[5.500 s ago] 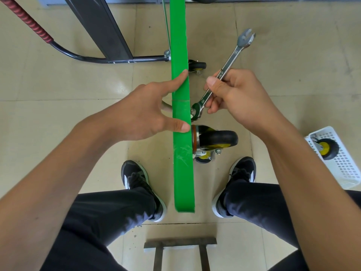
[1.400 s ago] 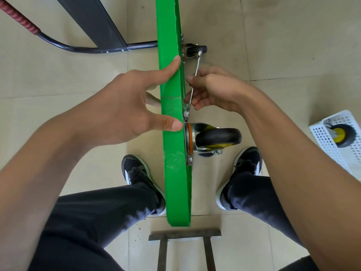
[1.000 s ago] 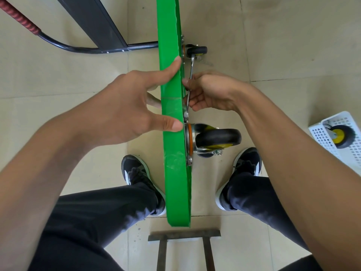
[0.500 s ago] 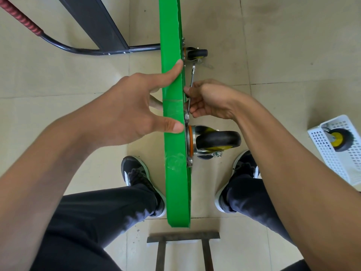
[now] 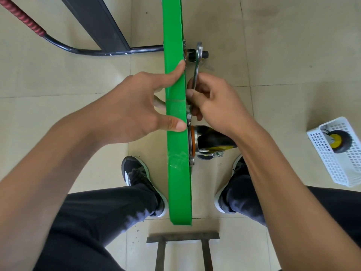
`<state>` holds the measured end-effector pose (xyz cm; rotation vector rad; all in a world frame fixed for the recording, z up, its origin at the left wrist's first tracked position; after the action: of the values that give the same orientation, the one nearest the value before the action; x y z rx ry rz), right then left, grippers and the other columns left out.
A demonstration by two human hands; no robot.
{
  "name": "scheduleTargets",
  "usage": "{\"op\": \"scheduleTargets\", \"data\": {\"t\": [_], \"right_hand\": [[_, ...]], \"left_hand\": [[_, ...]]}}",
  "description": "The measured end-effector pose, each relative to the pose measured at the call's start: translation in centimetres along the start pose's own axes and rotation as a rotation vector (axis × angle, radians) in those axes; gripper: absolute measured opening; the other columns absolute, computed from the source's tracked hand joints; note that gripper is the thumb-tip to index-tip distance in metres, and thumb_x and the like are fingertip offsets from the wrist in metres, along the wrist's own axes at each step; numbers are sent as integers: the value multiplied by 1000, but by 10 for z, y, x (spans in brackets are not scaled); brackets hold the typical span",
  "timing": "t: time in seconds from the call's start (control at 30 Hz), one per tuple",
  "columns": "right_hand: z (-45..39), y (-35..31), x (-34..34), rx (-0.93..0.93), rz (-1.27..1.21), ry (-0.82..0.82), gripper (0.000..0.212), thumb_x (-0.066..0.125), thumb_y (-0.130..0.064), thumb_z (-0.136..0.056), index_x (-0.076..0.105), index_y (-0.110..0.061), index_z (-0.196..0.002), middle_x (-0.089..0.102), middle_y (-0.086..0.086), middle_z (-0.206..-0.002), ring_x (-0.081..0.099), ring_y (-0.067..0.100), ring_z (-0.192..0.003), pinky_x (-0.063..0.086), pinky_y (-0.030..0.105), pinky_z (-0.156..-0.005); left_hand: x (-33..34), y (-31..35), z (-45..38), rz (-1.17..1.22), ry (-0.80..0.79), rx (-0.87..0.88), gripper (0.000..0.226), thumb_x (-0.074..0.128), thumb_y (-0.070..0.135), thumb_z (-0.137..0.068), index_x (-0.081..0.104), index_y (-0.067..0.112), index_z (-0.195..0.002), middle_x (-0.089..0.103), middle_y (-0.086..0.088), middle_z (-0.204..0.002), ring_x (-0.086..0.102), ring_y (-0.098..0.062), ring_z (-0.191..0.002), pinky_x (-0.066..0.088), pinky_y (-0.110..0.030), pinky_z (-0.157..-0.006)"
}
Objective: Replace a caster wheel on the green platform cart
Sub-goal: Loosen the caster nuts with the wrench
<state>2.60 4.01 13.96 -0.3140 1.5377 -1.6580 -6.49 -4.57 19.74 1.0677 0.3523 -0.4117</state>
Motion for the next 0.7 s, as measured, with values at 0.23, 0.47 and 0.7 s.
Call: {"op": "scheduleTargets", "data": {"t": [0.23, 0.47, 0.7], "right_hand": [[-7, 3, -6, 32, -26, 2, 13, 56, -14, -100, 62, -2, -98, 70, 15, -84, 65, 20, -60, 57, 43, -57], [-30, 37, -11, 240, -213, -23, 15, 49, -13, -105, 56, -1, -99, 63, 15, -77, 56, 20, -55, 48, 29, -49], [-38, 56, 3, 388, -338, -149, 13, 51, -13, -104, 54, -1, -103, 61, 14, -78, 55, 16, -56, 48, 26, -50]], "left_hand": [[0, 0, 0, -13, 0, 2, 112, 78, 42, -57, 19, 49, -152, 45, 29, -146, 64, -3, -102, 52, -9, -84], [1, 0, 0, -16, -3, -6, 113, 79, 40, -58, 19, 49, -152, 38, 27, -152, 62, 0, -104, 51, -14, -90], [0, -1, -1, -13, -6, -23, 114, 79, 43, -55, 19, 51, -151, 40, 30, -150, 63, -3, -105, 51, -16, -89]]}}
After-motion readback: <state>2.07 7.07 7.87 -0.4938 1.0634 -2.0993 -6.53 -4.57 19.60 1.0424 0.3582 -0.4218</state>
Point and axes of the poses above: each hand's wrist, its own z-axis away from the middle knuckle, its own x-axis out of the palm, y = z × x, the point moved 10 cm from there along -z, towards the middle knuckle
